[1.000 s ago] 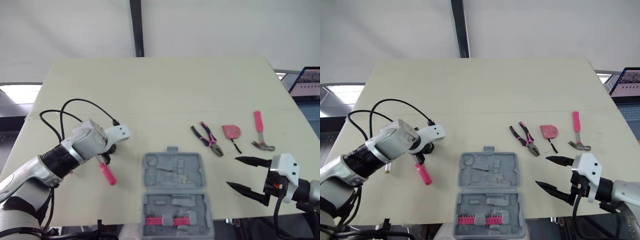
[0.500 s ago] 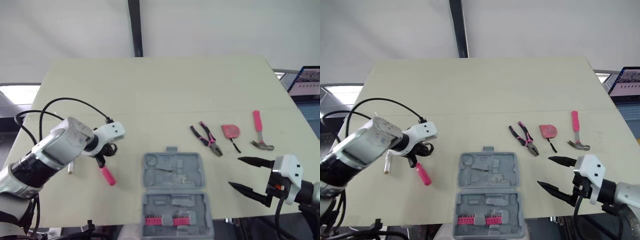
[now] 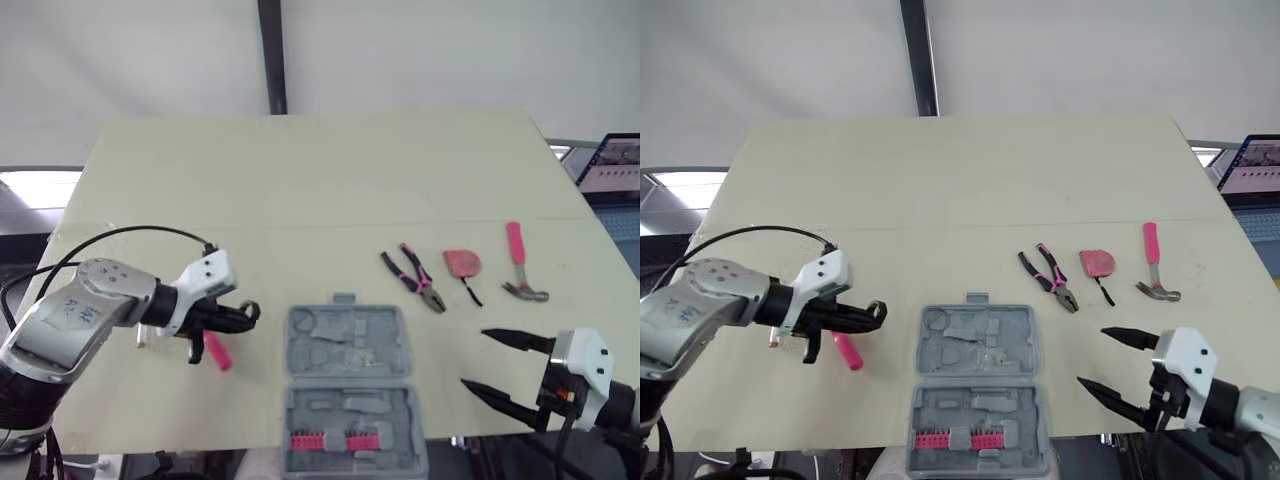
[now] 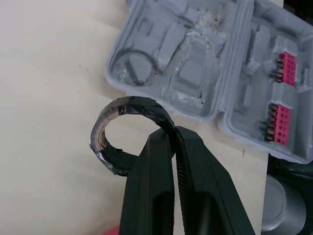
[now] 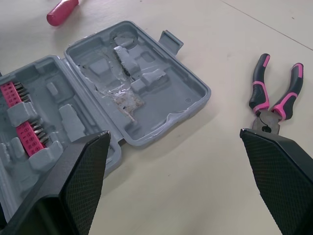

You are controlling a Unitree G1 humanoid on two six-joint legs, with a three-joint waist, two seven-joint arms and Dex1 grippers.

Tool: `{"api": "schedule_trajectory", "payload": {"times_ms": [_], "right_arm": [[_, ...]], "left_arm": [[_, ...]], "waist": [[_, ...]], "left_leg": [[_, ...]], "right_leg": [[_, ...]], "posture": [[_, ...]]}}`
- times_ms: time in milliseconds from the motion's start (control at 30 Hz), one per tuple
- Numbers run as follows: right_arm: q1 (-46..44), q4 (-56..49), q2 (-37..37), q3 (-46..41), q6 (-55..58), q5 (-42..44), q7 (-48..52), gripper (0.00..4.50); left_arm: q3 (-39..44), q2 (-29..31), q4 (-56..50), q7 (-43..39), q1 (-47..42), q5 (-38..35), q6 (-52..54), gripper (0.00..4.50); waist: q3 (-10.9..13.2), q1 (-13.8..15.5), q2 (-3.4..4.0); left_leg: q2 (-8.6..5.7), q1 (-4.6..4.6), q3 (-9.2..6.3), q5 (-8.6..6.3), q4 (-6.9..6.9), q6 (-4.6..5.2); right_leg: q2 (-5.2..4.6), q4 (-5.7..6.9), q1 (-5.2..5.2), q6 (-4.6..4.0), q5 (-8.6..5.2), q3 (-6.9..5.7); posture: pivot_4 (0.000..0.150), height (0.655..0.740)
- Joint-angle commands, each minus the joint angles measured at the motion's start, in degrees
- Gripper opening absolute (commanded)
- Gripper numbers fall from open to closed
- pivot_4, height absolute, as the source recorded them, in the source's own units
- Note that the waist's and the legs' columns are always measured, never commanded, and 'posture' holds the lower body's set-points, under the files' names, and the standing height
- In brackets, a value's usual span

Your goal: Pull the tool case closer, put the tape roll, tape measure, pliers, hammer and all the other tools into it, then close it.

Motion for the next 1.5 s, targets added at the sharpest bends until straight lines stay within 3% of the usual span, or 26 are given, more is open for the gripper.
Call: {"api": "schedule_trajectory", "payload": {"times_ms": [33,300,700,1000,1500], "right_arm": [[0.75,-1.79,0.74,-1.94,-1.31,-0.24,-0.88,4.5],[3.23,-3.21,2.25,-2.45,-1.91,-0.7,-1.76,4.5],[4.11,-3.34,2.66,-2.3,-2.55,-1.33,-1.85,4.5],[4.18,-3.68,2.69,-2.2,-2.19,-1.3,-1.98,4.5],[5.13,-4.65,2.99,-2.38,-1.98,-1.2,-2.53,4.5]], "left_arm": [[-1.21,-0.79,-0.77,-1.32,-3.2,-0.73,-1.27,0.06],[-8.19,-2.0,0.54,-4.71,-8.15,1.68,-4.37,0.06],[-22.13,-7.14,7.8,-4.0,-15.49,15.34,-9.03,0.06],[-24.7,-12.65,13.6,-4.12,-18.24,20.11,-11.85,0.06],[-25.08,-14.12,14.22,-5.54,-17.92,22.78,-12.13,0.06]], "waist": [[0.0,-0.02,0.0],[-0.01,-0.02,0.0],[-0.01,0.09,0.0],[-0.01,-0.07,0.0],[-0.01,0.01,0.0]], "left_leg": [[0.0,0.0,0.0,0.0,0.0,0.0],[0.0,0.02,0.03,0.0,-0.02,0.0],[-0.01,0.02,0.04,0.0,-0.03,0.0],[-0.01,0.02,0.04,0.0,-0.01,0.01],[-0.01,0.02,0.03,0.0,0.0,0.01]], "right_leg": [[0.0,0.0,0.0,0.0,0.0,0.0],[0.0,0.0,0.0,0.0,0.0,0.0],[0.01,0.0,0.0,0.0,0.0,0.0],[0.01,0.0,-0.01,0.0,0.0,-0.01],[0.01,0.01,0.0,0.0,0.0,0.0]], "posture": [[0.15,0.74],[0.15,0.74],[0.15,0.74],[0.15,0.74],[0.15,0.74]]}}
